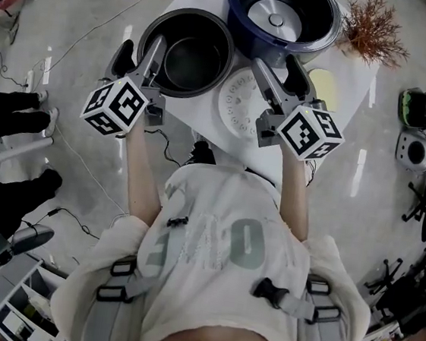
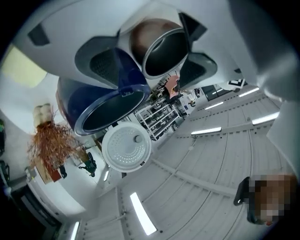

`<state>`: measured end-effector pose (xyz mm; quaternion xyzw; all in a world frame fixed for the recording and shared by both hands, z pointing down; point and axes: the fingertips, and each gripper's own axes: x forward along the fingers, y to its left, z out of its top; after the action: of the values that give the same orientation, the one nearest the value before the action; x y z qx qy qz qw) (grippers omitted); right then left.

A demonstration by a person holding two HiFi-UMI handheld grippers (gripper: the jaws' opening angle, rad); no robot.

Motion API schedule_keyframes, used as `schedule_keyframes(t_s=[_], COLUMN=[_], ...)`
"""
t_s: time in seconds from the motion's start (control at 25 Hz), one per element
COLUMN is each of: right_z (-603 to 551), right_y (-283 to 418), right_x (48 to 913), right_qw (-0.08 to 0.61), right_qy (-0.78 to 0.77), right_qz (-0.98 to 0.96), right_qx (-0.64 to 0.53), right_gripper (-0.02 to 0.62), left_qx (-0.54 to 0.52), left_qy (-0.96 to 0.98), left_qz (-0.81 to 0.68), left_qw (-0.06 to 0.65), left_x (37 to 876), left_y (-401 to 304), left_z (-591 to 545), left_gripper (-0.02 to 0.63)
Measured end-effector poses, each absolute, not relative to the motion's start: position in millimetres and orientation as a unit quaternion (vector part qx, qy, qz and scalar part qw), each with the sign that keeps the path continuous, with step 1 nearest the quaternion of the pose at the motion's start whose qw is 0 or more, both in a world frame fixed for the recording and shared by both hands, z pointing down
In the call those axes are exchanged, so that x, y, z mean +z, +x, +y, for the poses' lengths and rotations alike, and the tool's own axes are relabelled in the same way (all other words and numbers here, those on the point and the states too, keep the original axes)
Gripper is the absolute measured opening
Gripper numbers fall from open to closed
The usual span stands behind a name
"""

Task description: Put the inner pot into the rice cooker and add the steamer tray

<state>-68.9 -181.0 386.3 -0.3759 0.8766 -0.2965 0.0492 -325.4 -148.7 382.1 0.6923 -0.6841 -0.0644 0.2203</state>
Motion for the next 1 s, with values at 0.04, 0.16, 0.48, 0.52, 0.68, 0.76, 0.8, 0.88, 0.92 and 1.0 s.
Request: schedule_keyframes(t_s=[0.04, 0.16, 0.48, 0.52, 0.68, 0.76, 0.8, 0.88, 0.92, 1.0], right_z=[-180.2, -176.8, -172.5, -172.6, -175.1, -175.5, -175.2, -174.7, -174.8, -174.9], right_y=[-74.5, -92.2, -131.1, -133.5, -141.9, -146.9, -148.8, -150.9, -151.3, -152.1], right_x=[392.5, 415.3, 455.6, 458.7, 465.4, 467.1, 468.4, 471.7, 473.2, 476.8], right_qw=[0.052, 0.055, 0.087, 0.093, 0.112, 0.115, 0.118, 0.126, 0.126, 0.125], right_qy=[-0.371, -0.360, -0.352, -0.350, -0.344, -0.342, -0.340, -0.338, -0.338, -0.339], right_qz=[0.872, 0.858, 0.814, 0.810, 0.797, 0.795, 0.793, 0.787, 0.786, 0.783], right_qx=[-0.314, -0.362, -0.453, -0.461, -0.483, -0.487, -0.491, -0.501, -0.502, -0.506], right_gripper=[0.397, 0.397, 0.396, 0.396, 0.394, 0.394, 0.392, 0.367, 0.342, 0.288], left_qx=[-0.073, -0.119, -0.292, -0.300, -0.339, -0.343, -0.338, -0.326, -0.321, -0.312], left_qy=[0.685, 0.668, 0.646, 0.645, 0.638, 0.636, 0.638, 0.643, 0.645, 0.649], left_qz=[-0.684, -0.675, -0.574, -0.562, -0.519, -0.512, -0.511, -0.509, -0.508, -0.510], left_qw=[0.240, 0.289, 0.410, 0.422, 0.456, 0.464, 0.466, 0.471, 0.471, 0.470], left_x=[391.6, 414.7, 448.5, 452.9, 463.1, 465.5, 466.9, 468.5, 468.7, 470.0], left_y=[-335.6, -358.7, -391.9, -391.3, -386.8, -384.8, -383.3, -379.3, -377.4, -375.8], left_z=[-146.7, -140.9, -144.7, -145.2, -147.9, -149.4, -149.6, -149.5, -149.5, -149.6], left_gripper=[0.347, 0.347, 0.315, 0.310, 0.268, 0.252, 0.236, 0.199, 0.182, 0.130])
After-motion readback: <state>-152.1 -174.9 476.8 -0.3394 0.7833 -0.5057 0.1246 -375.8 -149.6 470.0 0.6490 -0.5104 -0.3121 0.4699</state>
